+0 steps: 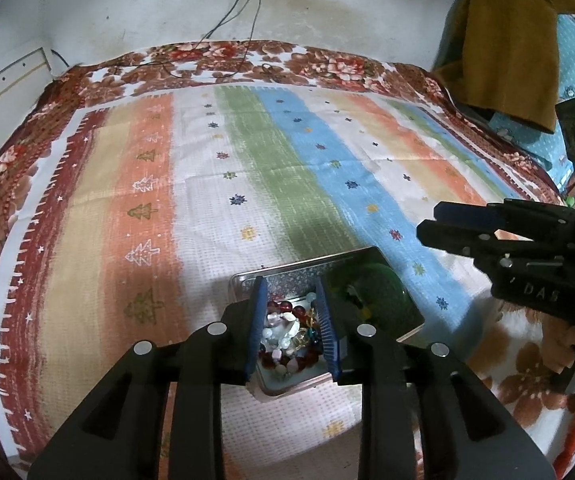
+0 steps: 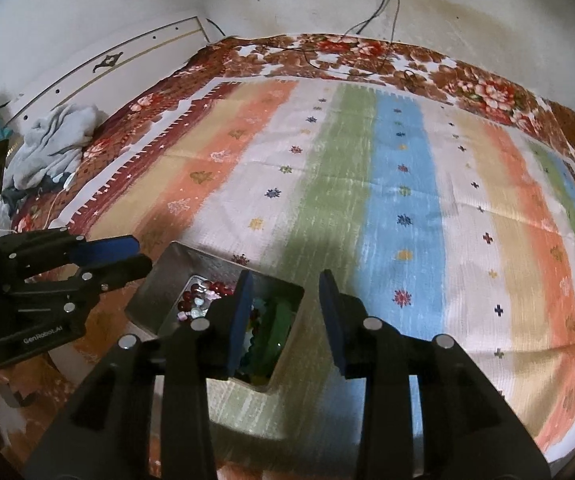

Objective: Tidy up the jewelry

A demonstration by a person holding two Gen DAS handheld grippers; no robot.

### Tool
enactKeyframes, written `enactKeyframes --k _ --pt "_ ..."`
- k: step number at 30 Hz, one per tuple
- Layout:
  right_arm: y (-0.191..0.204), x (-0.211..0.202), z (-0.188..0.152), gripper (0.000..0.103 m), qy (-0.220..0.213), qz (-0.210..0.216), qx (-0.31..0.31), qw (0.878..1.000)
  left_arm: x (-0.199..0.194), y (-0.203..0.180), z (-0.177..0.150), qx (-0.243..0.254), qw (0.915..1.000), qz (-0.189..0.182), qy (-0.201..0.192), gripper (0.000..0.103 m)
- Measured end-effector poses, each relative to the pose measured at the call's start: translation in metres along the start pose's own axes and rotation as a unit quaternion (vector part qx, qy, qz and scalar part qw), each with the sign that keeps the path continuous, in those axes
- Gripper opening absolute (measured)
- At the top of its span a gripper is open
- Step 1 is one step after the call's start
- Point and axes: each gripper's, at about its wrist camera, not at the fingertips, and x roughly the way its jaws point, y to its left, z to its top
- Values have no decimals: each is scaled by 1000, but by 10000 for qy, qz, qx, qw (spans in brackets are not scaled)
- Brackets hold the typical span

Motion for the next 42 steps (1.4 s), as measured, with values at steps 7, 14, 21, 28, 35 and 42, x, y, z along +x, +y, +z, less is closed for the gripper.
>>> enactKeyframes --k 7,14,21,28,35,42 --pt "-18 -15 -6 50 -138 -101 317 9994 -4 1 -3 88 9999 97 -4 45" --pt "-12 -25 -20 68 -194 -116 205 9995 -6 2 -8 154 9998 155 -27 68" --pt "-4 -29 -28 83 -231 -151 89 9996 -10 -6 -11 315 9991 238 -120 85" --pt "-9 -30 -32 84 -270 -128 216 9993 -12 -3 -13 210 9993 298 -108 89" --pt "-9 -33 -35 86 -325 -117 197 9992 -15 -4 -17 211 9991 317 -173 90" --pt "-4 -33 -37 89 -323 -101 132 9993 -14 -10 -19 295 9983 415 -278 90"
